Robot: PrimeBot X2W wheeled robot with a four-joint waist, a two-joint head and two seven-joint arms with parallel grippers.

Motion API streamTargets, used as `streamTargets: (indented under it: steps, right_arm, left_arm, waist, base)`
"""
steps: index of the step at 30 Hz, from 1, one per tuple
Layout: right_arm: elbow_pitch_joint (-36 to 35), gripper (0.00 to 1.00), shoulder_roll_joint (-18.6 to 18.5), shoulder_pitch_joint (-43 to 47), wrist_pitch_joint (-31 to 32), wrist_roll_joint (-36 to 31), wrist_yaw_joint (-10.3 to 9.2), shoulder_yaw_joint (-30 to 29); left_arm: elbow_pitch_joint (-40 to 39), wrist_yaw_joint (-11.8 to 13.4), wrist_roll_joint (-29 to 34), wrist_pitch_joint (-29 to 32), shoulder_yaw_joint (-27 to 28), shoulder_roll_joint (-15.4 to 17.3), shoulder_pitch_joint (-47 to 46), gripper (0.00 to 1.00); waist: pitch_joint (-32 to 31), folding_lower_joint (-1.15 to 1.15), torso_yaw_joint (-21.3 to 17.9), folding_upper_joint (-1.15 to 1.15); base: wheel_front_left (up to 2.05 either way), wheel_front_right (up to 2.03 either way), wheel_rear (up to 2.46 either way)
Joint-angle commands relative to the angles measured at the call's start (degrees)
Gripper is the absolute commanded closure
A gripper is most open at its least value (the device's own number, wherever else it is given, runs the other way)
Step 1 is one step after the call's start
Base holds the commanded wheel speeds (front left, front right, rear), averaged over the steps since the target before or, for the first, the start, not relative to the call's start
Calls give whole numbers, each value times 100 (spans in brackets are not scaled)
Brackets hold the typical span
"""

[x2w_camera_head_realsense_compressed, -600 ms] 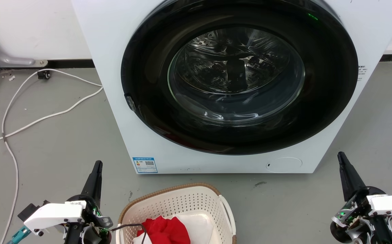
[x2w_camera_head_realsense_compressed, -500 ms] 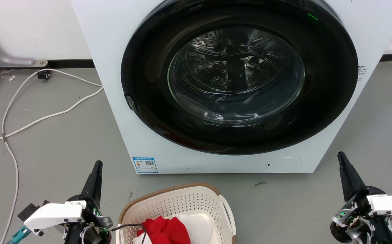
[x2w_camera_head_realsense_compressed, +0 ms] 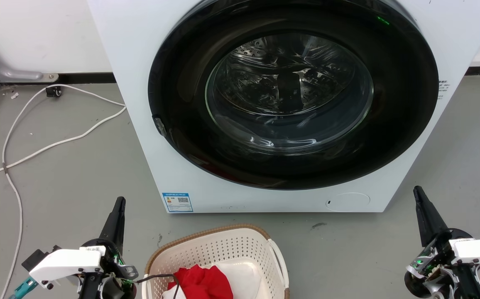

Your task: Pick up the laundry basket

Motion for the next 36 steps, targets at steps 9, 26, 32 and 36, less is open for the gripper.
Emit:
streamTargets:
  steps: [9, 26, 32, 36]
  right_arm:
    - [100, 0, 13, 147, -178, -272, 0, 42]
    - [-461, 0, 11, 276, -625, -2621, 0, 151]
    - [-583, 0, 10, 330, -765, -3469, 0, 263]
    - [-663, 0, 10, 372, -851, -3947, 0, 320]
  left_arm:
    - [46, 7, 223, -181, -59, -17, 134, 0]
    - [-444, 243, 2258, -629, -131, -10, 176, 0]
    - [-578, 354, 2968, -767, -253, -7, 208, 0]
    - [-654, 406, 3366, -855, -318, -6, 228, 0]
  waist:
    - [6, 0, 1, 0]
    - [45, 0, 1, 0]
    - [55, 0, 2, 0]
    - [60, 0, 1, 0]
  base:
    - [0, 0, 0]
    - [0, 0, 0]
    - [0, 0, 0]
    - [0, 0, 0]
